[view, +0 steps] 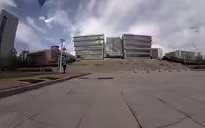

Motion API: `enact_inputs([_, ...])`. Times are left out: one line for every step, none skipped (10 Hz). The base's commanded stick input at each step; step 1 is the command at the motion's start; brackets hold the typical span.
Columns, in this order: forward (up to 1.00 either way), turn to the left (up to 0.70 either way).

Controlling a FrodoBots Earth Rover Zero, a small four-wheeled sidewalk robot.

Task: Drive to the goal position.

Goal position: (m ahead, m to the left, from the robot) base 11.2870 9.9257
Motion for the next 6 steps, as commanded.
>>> enact_inputs([0.70,0.00])
enact_inputs([0.70,0.00])
enact_inputs([0.70,-0.02])
enact_inputs([0.70,-0.35])
enact_inputs([0.70,-0.24])
enact_inputs([0.70,0.00])
